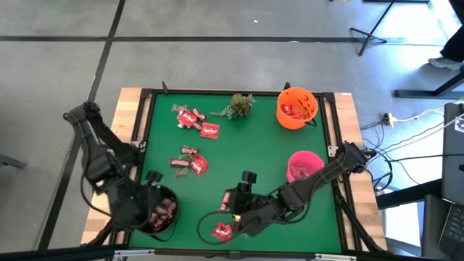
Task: Sort candy
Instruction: Put the brown chocolate bar into the black bucket, then put the red candy into the orange bucket
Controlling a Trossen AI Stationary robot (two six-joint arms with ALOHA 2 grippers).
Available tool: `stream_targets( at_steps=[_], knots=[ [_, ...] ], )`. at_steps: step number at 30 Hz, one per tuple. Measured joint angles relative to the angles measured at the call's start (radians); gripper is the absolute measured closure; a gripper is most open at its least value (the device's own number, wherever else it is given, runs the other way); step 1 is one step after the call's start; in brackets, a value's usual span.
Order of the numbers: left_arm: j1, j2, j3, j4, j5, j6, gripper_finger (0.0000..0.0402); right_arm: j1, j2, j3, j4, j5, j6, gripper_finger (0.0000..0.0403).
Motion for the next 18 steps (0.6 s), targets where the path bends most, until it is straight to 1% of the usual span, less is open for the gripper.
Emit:
stream_targets(
  at_steps=[3,7,9,12,18],
  knots=[
    [-0.055,0.0,-0.025,-0.064,-0.04,-0.065,0.0324,-0.002,0.007,0.0,-0.008,0.001,0.014,0.0225],
    [-0.07,0.002,-0.084,-0.105,-0.007,-0.157,0.0319,-0.002,0.013,0.0,-0.007,-0.007,0.014,0.0225],
    [-0.07,0.002,-0.106,-0.119,0.014,-0.194,0.0305,-0.002,0.023,0.0,-0.004,-0.02,0.013,0.0226],
    [-0.07,0.002,-0.124,-0.122,0.013,-0.214,0.0276,-0.002,0.029,0.0,-0.009,-0.019,0.003,0.0226],
    [-0.069,0.002,-0.127,-0.12,-0.044,-0.202,0.0219,-0.002,0.034,0.0,-0.015,-0.045,0.002,0.0226]
  ],
)
